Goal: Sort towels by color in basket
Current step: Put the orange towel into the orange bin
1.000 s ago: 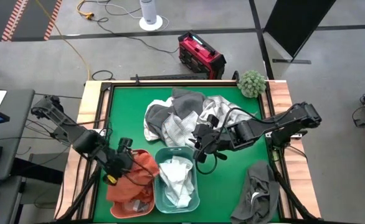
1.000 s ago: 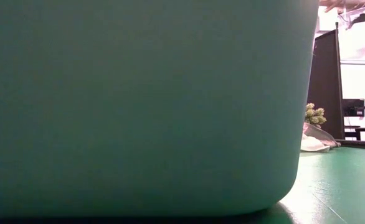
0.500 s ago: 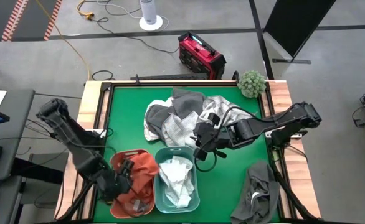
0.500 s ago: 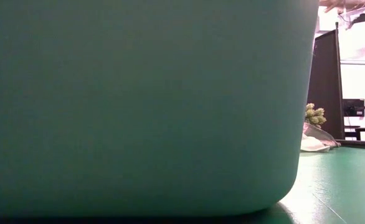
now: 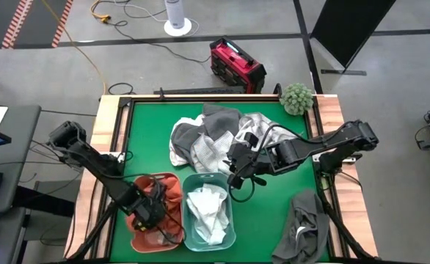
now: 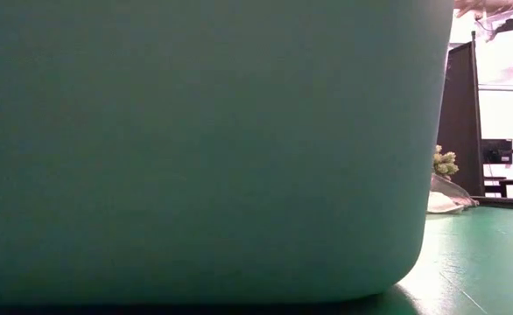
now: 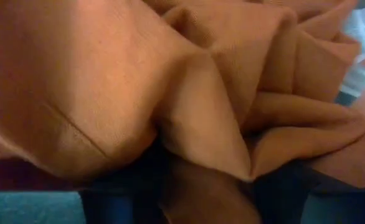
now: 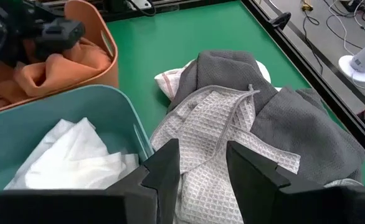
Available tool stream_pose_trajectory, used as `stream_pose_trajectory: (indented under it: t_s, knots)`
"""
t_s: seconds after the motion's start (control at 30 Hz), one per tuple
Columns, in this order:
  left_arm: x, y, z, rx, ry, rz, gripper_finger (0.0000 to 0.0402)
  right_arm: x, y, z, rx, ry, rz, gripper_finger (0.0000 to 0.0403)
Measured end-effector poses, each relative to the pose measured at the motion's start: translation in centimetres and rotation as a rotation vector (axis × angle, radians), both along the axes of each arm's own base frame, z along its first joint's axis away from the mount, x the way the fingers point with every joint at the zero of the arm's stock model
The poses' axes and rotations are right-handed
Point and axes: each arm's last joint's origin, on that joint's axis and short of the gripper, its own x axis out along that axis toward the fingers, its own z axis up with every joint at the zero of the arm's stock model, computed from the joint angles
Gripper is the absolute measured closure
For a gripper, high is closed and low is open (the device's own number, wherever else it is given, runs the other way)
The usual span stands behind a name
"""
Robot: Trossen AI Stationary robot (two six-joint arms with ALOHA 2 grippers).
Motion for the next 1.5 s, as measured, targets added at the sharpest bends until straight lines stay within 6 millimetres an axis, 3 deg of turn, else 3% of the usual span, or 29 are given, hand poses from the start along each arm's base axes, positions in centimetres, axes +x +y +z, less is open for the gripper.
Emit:
stream_pose_trajectory:
  t_s: [0.3, 0.47, 0.6, 0.8, 1.03, 1.3, 1.4, 1.5]
  knots:
    - [-1.6, 0.5, 8.1, -0.159, -0.106, 0.018, 0.0194, 0.1, -0.4, 0.0, -0.003, 0.003, -0.011, 0.0241]
    - [-4.6, 2.3, 9.8, -0.233, -0.015, 0.231, 0.0194, 0.0, -0.1, 0.0, 0.01, -0.003, -0.013, 0.0241]
    - [-6.9, 2.8, 8.9, -0.221, 0.087, 0.382, 0.0194, -0.1, 0.2, 0.0, 0.014, -0.003, -0.005, 0.0241]
    - [-8.8, 2.1, 5.8, -0.204, 0.183, 0.4, 0.0194, -0.1, 0.4, 0.0, 0.015, -0.004, -0.001, 0.0241]
    - [-8.6, 1.7, 3.7, -0.154, 0.097, 0.327, 0.0194, -0.1, 0.2, 0.0, 0.015, -0.008, -0.006, 0.0241]
    - [-7.6, 0.5, 3.8, -0.253, -0.039, 0.207, 0.0198, 0.0, 0.2, 0.0, 0.006, -0.004, 0.002, 0.0241]
    - [-7.5, 0.2, 3.9, -0.277, -0.034, 0.164, 0.0224, -0.1, 0.2, 0.0, 0.005, -0.004, 0.003, 0.0241]
    - [-7.5, 0.2, 3.9, -0.276, -0.026, 0.139, 0.029, -0.1, 0.2, 0.0, 0.004, -0.003, 0.004, 0.0241]
